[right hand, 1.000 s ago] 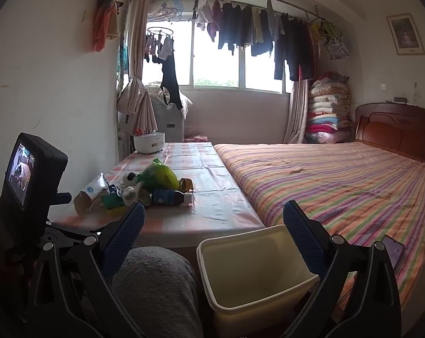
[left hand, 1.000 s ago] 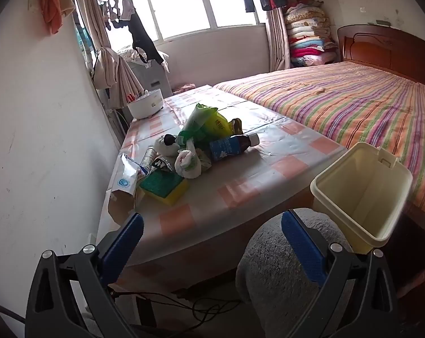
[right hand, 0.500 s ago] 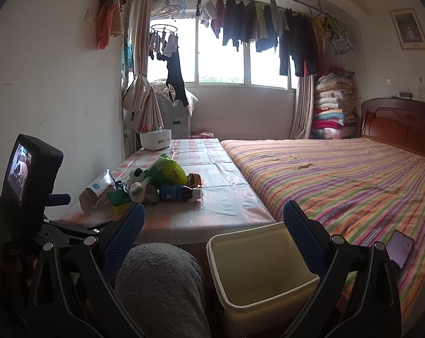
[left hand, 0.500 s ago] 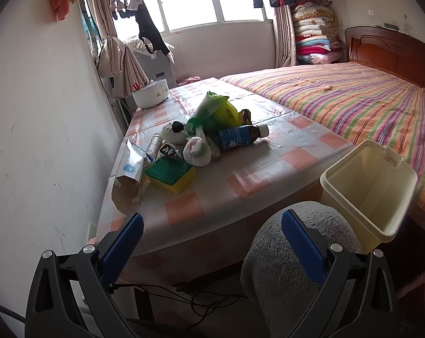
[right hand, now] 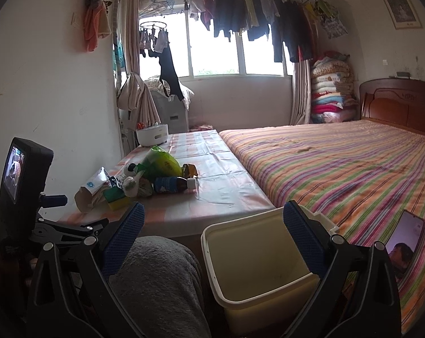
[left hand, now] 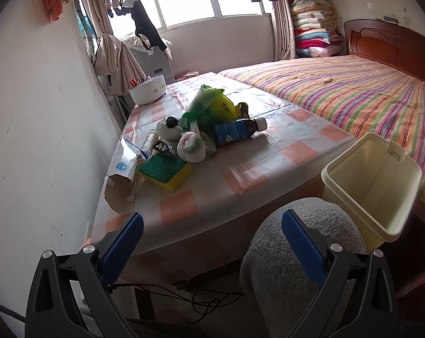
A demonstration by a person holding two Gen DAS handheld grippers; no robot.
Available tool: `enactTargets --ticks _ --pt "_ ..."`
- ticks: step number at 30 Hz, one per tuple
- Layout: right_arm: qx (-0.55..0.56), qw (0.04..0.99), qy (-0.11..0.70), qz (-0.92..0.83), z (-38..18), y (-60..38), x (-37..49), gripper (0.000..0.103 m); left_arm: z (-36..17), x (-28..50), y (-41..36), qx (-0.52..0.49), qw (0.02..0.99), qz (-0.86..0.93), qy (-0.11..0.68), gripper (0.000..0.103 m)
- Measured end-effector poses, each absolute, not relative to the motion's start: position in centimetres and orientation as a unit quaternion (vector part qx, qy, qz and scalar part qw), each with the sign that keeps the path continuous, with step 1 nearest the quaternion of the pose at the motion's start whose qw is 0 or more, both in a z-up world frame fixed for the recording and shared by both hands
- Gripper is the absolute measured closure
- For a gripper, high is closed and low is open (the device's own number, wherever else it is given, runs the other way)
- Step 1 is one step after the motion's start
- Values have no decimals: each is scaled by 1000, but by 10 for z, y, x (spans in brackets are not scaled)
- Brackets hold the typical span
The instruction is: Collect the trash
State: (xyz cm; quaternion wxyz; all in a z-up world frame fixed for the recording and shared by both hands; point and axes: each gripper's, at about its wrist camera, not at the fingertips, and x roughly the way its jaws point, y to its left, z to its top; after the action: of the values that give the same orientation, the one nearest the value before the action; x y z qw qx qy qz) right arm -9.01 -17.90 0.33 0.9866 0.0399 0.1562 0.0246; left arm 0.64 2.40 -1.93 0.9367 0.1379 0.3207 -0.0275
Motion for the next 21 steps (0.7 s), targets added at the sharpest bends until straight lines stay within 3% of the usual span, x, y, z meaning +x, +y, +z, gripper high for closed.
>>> enactTargets --ticks 21 --pt "-4 974 169 149 42 -121 11 6 -12 20 102 65 940 40 334 7"
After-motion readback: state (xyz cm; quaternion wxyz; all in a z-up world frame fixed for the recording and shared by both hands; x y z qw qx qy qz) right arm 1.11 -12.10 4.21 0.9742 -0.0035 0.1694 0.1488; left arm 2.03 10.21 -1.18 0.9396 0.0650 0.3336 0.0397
